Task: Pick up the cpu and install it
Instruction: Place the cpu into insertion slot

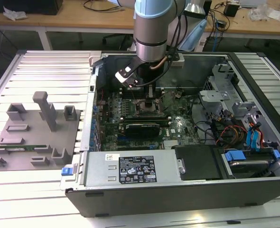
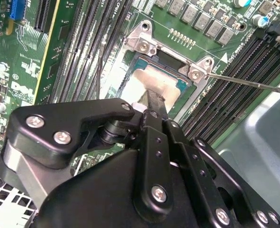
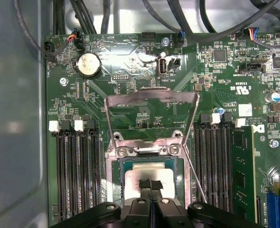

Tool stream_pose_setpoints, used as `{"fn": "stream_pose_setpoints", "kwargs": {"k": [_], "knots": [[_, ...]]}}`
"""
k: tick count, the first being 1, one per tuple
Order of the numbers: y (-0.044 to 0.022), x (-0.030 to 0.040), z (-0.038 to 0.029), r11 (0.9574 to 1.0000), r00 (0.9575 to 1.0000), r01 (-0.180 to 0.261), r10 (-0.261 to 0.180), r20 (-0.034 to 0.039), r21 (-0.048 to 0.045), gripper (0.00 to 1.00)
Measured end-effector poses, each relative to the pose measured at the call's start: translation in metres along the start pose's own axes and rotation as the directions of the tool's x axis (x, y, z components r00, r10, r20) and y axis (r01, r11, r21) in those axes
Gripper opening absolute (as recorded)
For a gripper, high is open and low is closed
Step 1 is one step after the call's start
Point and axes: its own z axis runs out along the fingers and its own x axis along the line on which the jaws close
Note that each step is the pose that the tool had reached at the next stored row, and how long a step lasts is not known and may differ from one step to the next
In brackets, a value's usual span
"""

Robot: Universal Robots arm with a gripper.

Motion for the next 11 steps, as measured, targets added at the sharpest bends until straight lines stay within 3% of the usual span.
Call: {"fn": "stream_pose_setpoints", "kwargs": {"k": [2, 4, 7, 9, 11], "knots": [[0.0001, 0.0, 0.0, 1.0, 1.0, 0.0, 0.0, 0.0003, 0.0017, 0.11], [0.0003, 0.0, 0.0001, 0.9998, 1.0, 0.001, -0.001, 0.0009, 0.018, 0.11], [0.0005, 0.0, 0.0001, 0.9998, 1.0, 0.001, -0.001, 0.001, 0.0184, 0.11], [0.0058, 0.0002, 0.0008, 0.9998, 1.0, 0.0, 0.0, 0.0012, 0.0201, 0.11], [0.0055, 0.0003, 0.0021, 0.9998, 1.0, -0.001, 0.001, 0.0013, 0.0201, 0.11]]}}
